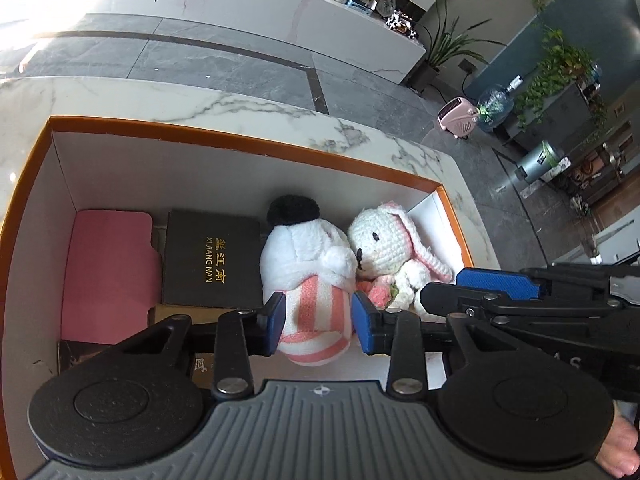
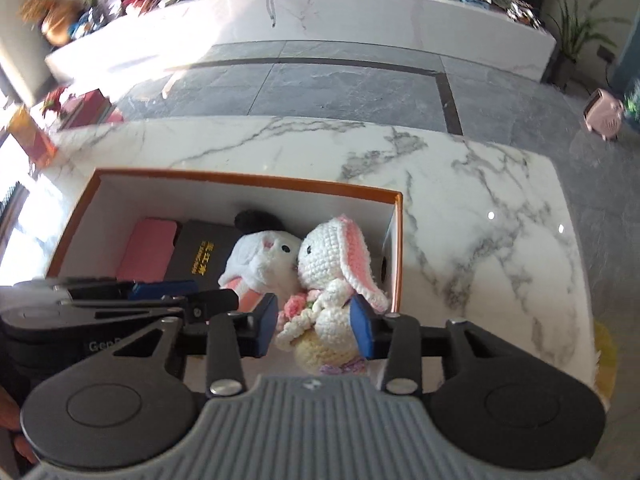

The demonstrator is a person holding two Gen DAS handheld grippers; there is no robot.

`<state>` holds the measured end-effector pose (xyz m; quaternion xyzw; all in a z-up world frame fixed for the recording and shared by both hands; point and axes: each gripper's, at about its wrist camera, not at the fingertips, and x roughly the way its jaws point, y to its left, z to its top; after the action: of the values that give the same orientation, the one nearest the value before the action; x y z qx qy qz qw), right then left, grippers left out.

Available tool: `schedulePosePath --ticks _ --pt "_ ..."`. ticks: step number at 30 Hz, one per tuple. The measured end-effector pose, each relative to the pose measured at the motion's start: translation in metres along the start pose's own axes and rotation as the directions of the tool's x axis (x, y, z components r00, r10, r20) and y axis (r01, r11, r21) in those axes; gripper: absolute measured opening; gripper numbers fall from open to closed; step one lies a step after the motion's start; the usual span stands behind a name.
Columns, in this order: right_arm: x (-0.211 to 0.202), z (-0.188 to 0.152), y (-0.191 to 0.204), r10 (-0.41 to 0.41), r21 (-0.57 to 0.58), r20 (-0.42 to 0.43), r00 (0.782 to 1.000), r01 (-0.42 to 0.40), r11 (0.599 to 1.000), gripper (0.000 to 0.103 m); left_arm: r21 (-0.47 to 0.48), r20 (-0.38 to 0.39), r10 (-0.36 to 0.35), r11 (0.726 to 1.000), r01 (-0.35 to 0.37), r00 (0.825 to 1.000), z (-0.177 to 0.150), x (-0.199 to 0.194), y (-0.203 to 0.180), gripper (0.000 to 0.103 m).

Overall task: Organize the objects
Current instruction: 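Lower the dog plush and bunny into the orange box and open both tools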

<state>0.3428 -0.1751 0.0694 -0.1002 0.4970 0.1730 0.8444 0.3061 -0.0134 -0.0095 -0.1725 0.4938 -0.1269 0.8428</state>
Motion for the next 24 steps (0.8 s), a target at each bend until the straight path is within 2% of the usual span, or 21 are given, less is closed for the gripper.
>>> schedulePosePath --ticks 3,4,6,13,20,22,24 --pt "0.011 -0.005 0.015 -0.08 -0.169 -0.017 0.997 0.076 0.983 0.018 -0.007 -0.029 -0.012 1.0 0.012 0.999 -0.004 0.005 0.004 0.028" --pt "0.016 -0.007 0.017 -0.113 -0.211 -0.02 0.993 0.106 0.972 0.017 -0.018 -0.024 -0.015 1.0 0.014 1.0 -0.004 0.006 0.006 0.028" --pt "0.022 -0.008 0.017 -0.122 -0.242 -0.024 0.992 0.112 0.964 0.016 -0.034 -0.024 -0.03 0.999 0.029 0.999 -0.004 0.009 0.011 0.027" --pt "0.045 -0.012 0.011 -0.108 -0.235 -0.084 0.991 0.086 0.968 0.011 -0.046 -0.07 -0.037 0.998 0.034 0.997 -0.008 0.027 0.018 0.021" --pt "0.049 -0.013 0.01 -0.102 -0.225 -0.068 0.992 0.085 0.971 0.012 -0.038 -0.074 -0.01 0.999 0.008 0.997 -0.005 0.027 0.013 0.021" --pt "0.044 -0.011 0.008 -0.089 -0.203 -0.071 0.994 0.073 0.977 0.012 -0.024 -0.055 -0.035 0.999 0.034 0.998 -0.002 0.019 0.013 0.021" --pt "0.032 -0.009 0.009 -0.069 -0.207 -0.034 0.997 0.06 0.977 0.012 -0.016 -0.015 -0.054 0.998 0.054 0.998 0.005 0.01 0.013 0.021"
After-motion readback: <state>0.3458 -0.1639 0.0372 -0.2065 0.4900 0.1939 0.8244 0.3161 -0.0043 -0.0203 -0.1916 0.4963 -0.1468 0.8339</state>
